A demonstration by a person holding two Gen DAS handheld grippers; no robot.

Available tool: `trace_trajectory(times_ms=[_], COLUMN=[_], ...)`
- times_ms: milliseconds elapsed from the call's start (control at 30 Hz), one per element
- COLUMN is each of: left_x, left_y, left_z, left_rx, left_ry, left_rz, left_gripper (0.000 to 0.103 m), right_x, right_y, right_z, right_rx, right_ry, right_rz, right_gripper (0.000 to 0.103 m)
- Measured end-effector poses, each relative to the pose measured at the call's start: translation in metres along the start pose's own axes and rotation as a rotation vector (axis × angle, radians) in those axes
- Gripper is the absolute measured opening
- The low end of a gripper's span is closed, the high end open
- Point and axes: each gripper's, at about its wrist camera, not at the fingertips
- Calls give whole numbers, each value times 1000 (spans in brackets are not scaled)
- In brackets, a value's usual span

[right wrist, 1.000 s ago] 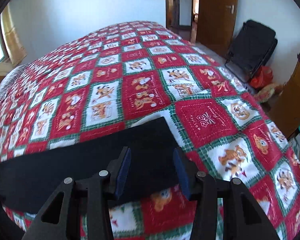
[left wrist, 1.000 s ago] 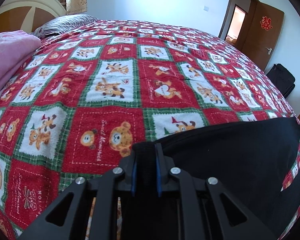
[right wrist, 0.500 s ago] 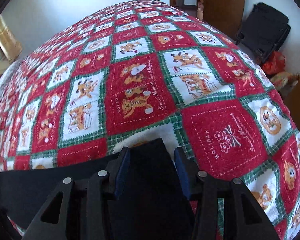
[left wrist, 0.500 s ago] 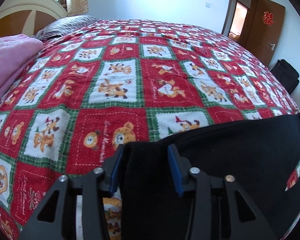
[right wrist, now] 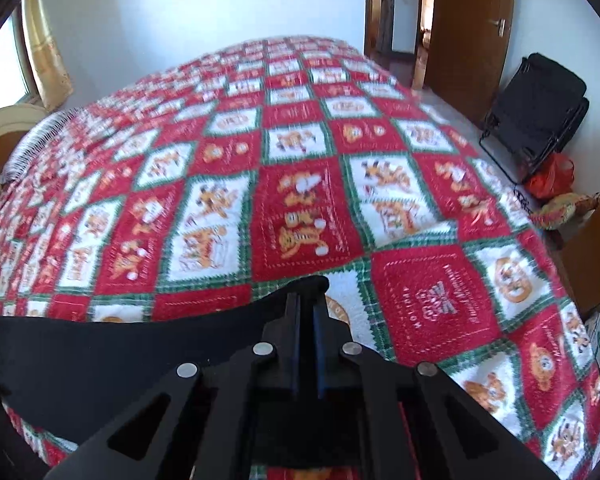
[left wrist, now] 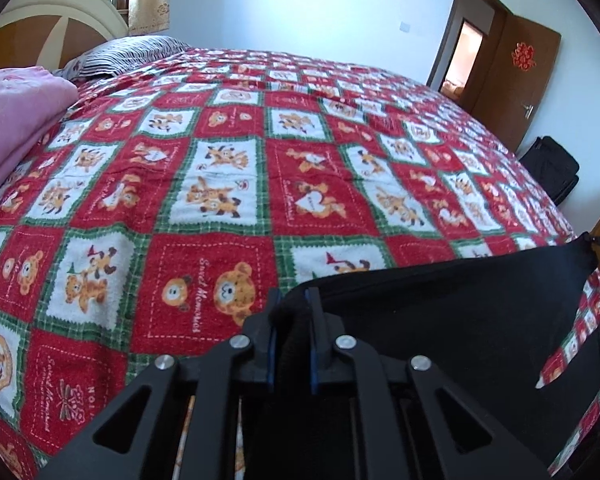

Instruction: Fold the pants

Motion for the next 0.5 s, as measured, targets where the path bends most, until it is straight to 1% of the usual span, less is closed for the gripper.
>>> trace_trajectory(times_ms=[67,267,400,500], left_x=[-2,-5,3,9], left_y=[5,27,40,51], left_z=[0,-4,-13,-24], left_rx=[-14,-72,-91,-101], left_ry=[-5,-10,7,6], left_rz=[-7,-64,-108,-135], left_gripper=[11,11,11,11], right_x=[-1,-11,-17,-19], right_y=[17,70,103,122], right_z=[-2,-19,-43,-65], right_rx=[-34,-151,-222,-254], right_ry=[0,-13,-13,-6], right_rz=[1,21,54,75], right_gripper=[5,5,5,4])
Point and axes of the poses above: each gripper's, at about its wrist camera, not at the fingertips, and y roughly against the way its jaws point, x to its left, z to its top, and after that the axes turned 9 degrees about y, right-handed
